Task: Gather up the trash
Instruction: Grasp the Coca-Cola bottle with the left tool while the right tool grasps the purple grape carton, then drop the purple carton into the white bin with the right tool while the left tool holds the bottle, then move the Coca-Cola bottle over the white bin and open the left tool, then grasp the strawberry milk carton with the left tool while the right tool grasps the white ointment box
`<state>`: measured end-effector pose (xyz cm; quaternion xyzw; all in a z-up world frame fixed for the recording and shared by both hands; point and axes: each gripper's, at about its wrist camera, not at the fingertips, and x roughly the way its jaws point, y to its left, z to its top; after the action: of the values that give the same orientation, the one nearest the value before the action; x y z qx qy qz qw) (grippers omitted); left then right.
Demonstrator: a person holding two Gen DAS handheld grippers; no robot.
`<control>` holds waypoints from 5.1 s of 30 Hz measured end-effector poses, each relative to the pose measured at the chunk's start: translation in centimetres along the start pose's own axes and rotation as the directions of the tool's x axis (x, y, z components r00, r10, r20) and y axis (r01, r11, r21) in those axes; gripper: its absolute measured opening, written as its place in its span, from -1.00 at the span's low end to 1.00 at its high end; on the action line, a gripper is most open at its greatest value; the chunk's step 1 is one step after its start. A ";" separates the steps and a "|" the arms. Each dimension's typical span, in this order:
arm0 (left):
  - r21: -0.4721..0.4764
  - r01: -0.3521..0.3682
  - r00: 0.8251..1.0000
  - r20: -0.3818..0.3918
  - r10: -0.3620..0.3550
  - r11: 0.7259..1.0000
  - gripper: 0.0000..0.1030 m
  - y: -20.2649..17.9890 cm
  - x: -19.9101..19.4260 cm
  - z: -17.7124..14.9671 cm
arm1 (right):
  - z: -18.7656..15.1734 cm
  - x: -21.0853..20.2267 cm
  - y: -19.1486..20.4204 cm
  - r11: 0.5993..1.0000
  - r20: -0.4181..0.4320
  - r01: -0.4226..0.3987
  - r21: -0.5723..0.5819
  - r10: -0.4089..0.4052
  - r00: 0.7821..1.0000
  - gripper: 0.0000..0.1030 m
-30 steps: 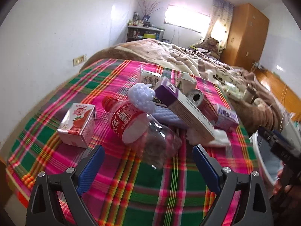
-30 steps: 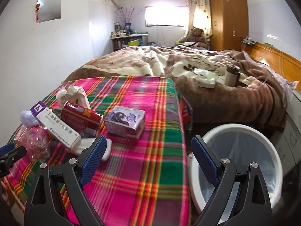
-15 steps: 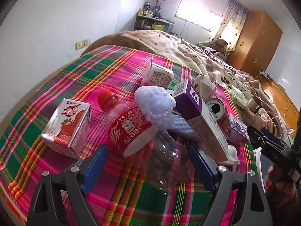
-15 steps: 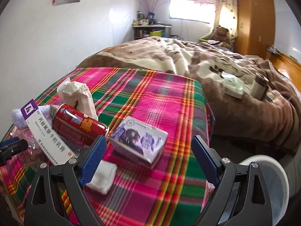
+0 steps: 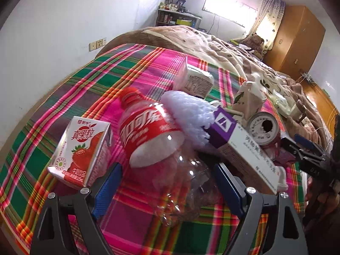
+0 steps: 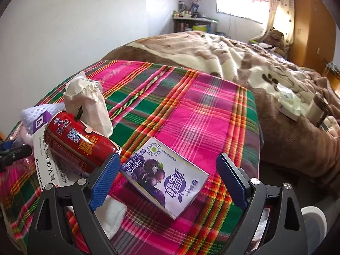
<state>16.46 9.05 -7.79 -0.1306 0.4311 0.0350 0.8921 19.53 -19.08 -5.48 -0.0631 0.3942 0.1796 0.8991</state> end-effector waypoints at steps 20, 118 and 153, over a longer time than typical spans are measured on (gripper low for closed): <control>0.097 -0.075 0.997 -0.004 0.076 0.992 0.56 0.1 0.9 2.0 | 0.6 0.9 1.3 0.976 -0.079 0.023 -0.216 -0.041 0.996 0.80; 0.598 0.461 0.851 -0.088 -0.518 0.656 0.29 -34.0 -6.6 -9.1 | -15.6 -16.0 -12.6 0.756 -0.006 0.340 0.559 -0.406 0.914 0.15; 0.550 0.394 0.879 0.008 -0.476 0.737 0.46 -27.9 -8.5 -7.1 | -13.8 -16.8 -9.8 0.771 0.049 0.332 0.544 -0.424 0.904 0.43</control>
<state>10.60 -19.24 0.28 0.0277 0.3135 -0.2863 0.9050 3.25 -36.30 -2.85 0.1211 0.3292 -0.1150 0.9294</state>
